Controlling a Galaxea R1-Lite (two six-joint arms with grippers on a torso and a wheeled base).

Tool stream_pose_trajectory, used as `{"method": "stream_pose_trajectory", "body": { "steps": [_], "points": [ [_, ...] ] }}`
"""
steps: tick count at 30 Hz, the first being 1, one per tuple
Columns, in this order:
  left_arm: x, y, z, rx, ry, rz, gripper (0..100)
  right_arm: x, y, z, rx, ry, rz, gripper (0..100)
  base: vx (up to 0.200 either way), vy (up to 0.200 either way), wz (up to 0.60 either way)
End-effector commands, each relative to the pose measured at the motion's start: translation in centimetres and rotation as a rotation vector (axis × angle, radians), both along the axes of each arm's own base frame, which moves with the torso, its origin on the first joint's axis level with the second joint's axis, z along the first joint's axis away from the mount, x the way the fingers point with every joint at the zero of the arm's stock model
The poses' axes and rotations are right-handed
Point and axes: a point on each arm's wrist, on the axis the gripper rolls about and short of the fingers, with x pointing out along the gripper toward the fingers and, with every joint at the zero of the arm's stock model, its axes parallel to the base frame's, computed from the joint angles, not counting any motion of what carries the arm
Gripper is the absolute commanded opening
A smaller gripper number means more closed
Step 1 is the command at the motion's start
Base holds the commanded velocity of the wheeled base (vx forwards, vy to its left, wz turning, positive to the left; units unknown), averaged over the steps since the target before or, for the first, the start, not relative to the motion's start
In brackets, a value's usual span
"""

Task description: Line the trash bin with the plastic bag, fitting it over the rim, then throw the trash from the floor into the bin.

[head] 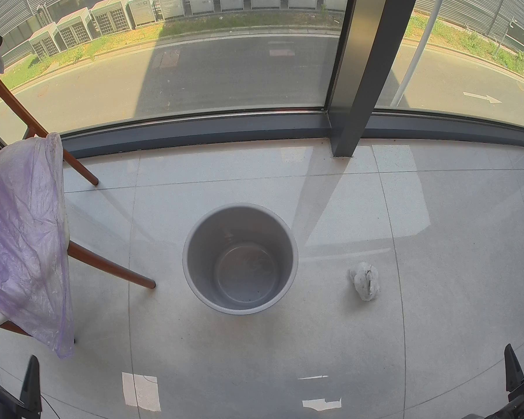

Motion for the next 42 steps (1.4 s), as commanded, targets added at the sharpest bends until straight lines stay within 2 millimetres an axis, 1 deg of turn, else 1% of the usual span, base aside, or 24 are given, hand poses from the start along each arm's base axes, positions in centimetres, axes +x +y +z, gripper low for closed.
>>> {"method": "stream_pose_trajectory", "body": {
  "steps": [1,6,8,9,10,12,14,16,17,18,19,21,23,24,25,26,27,28,31,33,35,39,42],
  "points": [
    [-0.2,0.0,0.7,0.028,-0.122,-0.004,100,0.0,0.0,-0.5,-0.003,0.001,0.006,100,0.0,0.0,0.0],
    [-0.5,0.0,1.4,0.114,-0.183,0.008,100,0.0,0.0,-0.5,-0.005,0.0,0.006,100,0.0,0.0,0.0],
    [-1.1,-0.1,2.8,0.136,-0.22,-0.022,100,0.0,0.0,-0.5,-0.003,0.0,0.006,100,0.0,0.0,0.0],
    [-1.2,-0.1,3.1,0.138,-0.225,-0.029,100,0.0,0.0,-0.5,-0.003,0.0,0.006,100,0.0,0.0,0.0],
    [-2.1,-0.2,4.6,0.144,-0.251,-0.053,100,0.0,0.0,-0.5,-0.003,0.0,0.006,100,0.0,0.0,0.0],
    [-2.7,-0.2,6.9,0.146,-0.257,-0.068,100,0.0,0.0,-0.5,-0.002,0.0,0.006,100,0.0,0.0,0.0],
    [-1.8,-0.2,9.2,0.143,-0.195,-0.082,100,0.0,0.0,-0.5,-0.002,0.0,0.008,100,0.0,0.0,0.0],
    [-0.8,-0.2,11.1,0.141,-0.165,-0.098,100,0.0,0.0,-0.5,-0.002,0.0,0.008,100,0.0,0.0,0.0],
    [-0.8,-0.2,11.1,0.141,-0.165,-0.098,100,0.0,0.0,-0.5,-0.002,0.0,0.008,100,0.0,0.0,0.0],
    [0.2,-0.1,12.7,0.138,-0.143,-0.125,100,0.0,0.0,-0.5,-0.002,0.0,0.009,100,0.0,0.0,0.0],
    [0.3,-0.1,12.8,0.138,-0.138,-0.13,100,0.0,0.0,-0.5,-0.002,0.0,0.009,100,0.0,0.0,0.0],
    [1.9,-0.2,13.3,0.134,-0.082,-0.161,100,0.0,0.0,-0.5,-0.002,0.0,0.009,100,0.0,0.0,0.0],
    [2.1,-0.2,13.4,0.134,-0.073,-0.163,100,0.0,0.0,-0.5,-0.002,0.0,0.009,100,0.0,0.0,0.0],
    [3.5,-0.3,13.3,0.135,-0.01,-0.175,100,0.0,0.0,-0.5,-0.002,0.0,0.009,100,0.0,0.0,0.0],
    [3.5,-0.3,13.3,0.135,-0.009,-0.175,100,0.0,0.0,-0.5,-0.002,0.0,0.009,100,0.0,0.0,0.0],
    [4.4,-0.4,13.4,0.136,0.026,-0.18,100,0.0,0.0,-0.5,-0.002,0.0,0.009,100,0.0,0.0,0.0],
    [4.4,-0.4,13.4,0.136,0.026,-0.18,100,0.0,0.0,-0.5,-0.002,0.0,0.009,100,0.0,0.0,0.0],
    [5.6,-0.6,13.4,0.135,0.073,-0.193,100,0.0,0.0,-0.5,-0.002,0.0,0.009,100,0.0,0.0,0.0],
    [7.1,-0.8,13.3,0.121,0.138,-0.218,100,0.0,0.0,-0.5,-0.003,0.0,0.009,100,0.0,0.0,0.0],
    [8.5,-0.9,13.5,0.091,0.185,-0.219,100,0.0,0.0,-0.5,-0.003,0.0,0.009,100,0.0,0.0,0.0],
    [9.2,-0.9,13.7,0.069,0.205,-0.214,100,0.0,0.0,-0.5,-0.002,0.0,0.009,100,0.0,0.0,0.0],
    [11.9,-1.1,13.8,0.044,0.286,-0.193,100,0.0,0.0,-0.5,-0.002,0.001,0.009,100,0.0,0.0,0.0],
    [13.7,-1.0,14.2,0.042,0.289,-0.13,100,0.0,0.0,-0.5,-0.002,0.001,0.009,100,0.0,0.0,0.0]
  ]
}}
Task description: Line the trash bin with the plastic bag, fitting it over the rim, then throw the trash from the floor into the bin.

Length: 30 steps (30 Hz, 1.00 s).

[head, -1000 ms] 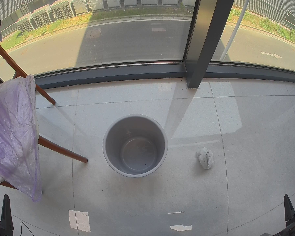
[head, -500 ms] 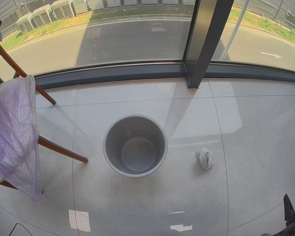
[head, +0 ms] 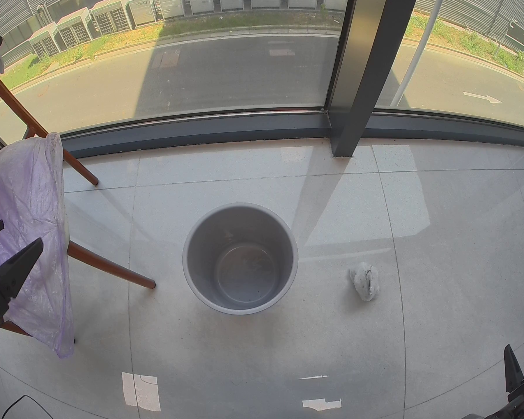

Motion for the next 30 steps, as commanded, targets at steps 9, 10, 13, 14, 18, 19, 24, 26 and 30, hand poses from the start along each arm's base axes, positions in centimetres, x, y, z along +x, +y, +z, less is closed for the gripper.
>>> {"method": "stream_pose_trajectory", "body": {
  "steps": [9,10,13,14,18,19,24,26,30],
  "points": [
    [8.9,-0.3,-0.7,0.027,0.192,0.102,100,0.1,0.0,-0.5,-0.002,0.007,0.004,100,0.0,0.0,0.0],
    [9.8,-0.3,-0.9,0.034,0.213,0.124,100,0.1,0.0,-0.5,0.0,0.007,0.004,100,0.0,0.0,0.0],
    [11.4,-0.3,-1.1,0.031,0.237,0.153,100,0.1,0.0,-0.5,0.0,0.009,0.006,100,0.0,0.0,0.0],
    [12.2,-0.3,-1.3,0.028,0.239,0.163,100,0.1,0.0,-0.5,-0.002,0.01,0.006,100,0.0,0.0,0.0],
    [13.7,0.3,-1.2,0.029,0.24,0.216,100,0.1,0.0,-0.4,0.0,0.018,0.007,100,0.0,0.0,0.0],
    [14.3,0.3,-1.2,0.033,0.246,0.219,100,0.1,0.0,-0.4,0.0,0.018,0.007,100,0.0,0.0,0.0],
    [16.2,0.4,-1.3,0.056,0.254,0.276,100,0.1,0.0,-0.4,0.0,0.02,0.009,100,0.0,0.0,0.0],
    [16.9,0.4,-1.1,0.062,0.244,0.306,100,0.1,0.0,-0.4,0.0,0.02,0.009,100,0.0,0.0,0.0],
    [17.9,0.4,-0.9,0.074,0.239,0.338,100,0.2,0.0,-0.4,0.0,0.024,0.012,100,0.0,0.0,0.0]
  ]
}}
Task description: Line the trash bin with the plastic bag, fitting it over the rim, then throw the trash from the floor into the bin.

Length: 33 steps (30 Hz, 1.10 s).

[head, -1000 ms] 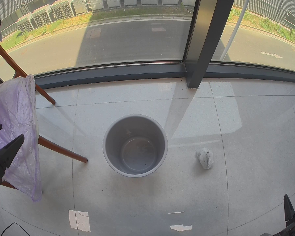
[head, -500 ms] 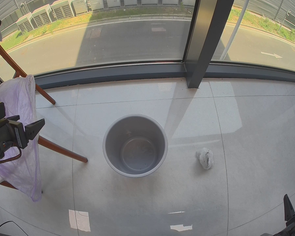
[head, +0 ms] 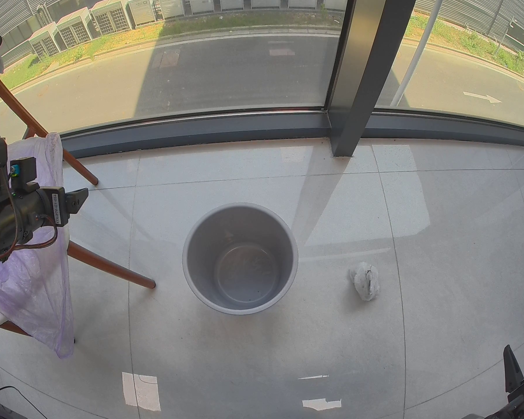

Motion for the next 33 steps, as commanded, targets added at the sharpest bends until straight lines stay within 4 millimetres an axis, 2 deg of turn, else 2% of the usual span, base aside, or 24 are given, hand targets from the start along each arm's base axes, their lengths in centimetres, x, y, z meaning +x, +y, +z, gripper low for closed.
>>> {"method": "stream_pose_trajectory", "body": {
  "steps": [1,13,22,33],
  "points": [
    [1.8,0.0,-0.6,0.023,0.031,0.025,100,0.2,0.0,-0.4,0.0,0.022,0.004,100,0.0,0.0,0.0],
    [2.4,0.2,-1.7,0.045,0.076,0.056,100,0.3,0.0,-0.4,0.001,0.039,0.012,100,0.0,0.0,0.0],
    [2.5,0.3,-1.5,0.063,0.072,0.103,100,0.3,0.0,-0.4,0.001,0.039,0.012,100,0.0,0.0,0.0],
    [1.7,0.4,-1.8,0.121,0.089,0.12,100,0.3,0.0,-0.4,0.001,0.039,0.012,100,0.0,0.0,0.0]
  ]
}}
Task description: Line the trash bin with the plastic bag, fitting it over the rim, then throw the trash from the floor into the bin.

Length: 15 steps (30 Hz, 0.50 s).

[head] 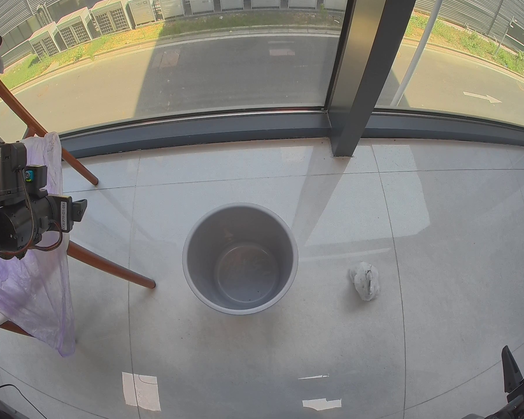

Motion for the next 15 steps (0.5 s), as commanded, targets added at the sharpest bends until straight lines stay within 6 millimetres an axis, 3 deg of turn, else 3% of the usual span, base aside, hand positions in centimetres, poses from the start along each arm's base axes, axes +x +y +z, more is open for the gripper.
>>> {"method": "stream_pose_trajectory", "body": {
  "steps": [1,7,8,15],
  "points": [
    [-0.51,0.02,-0.25,0.003,0.007,0.005,100,0.12,0.0,-0.45,-0.001,0.018,0.001,100,0.0,0.0,0.0],
    [-0.58,0.02,-0.32,0.003,0.009,0.005,100,0.12,0.0,-0.45,-0.001,0.018,0.001,100,0.0,0.0,0.0],
    [-0.58,0.02,-0.32,0.003,0.009,0.005,0,0.12,0.0,-0.45,-0.001,0.018,0.001,100,0.0,0.0,0.0],
    [-0.75,0.02,-0.71,0.002,0.022,0.005,0,0.12,0.0,-0.45,0.001,0.018,0.001,100,0.0,0.0,0.0]
  ]
}}
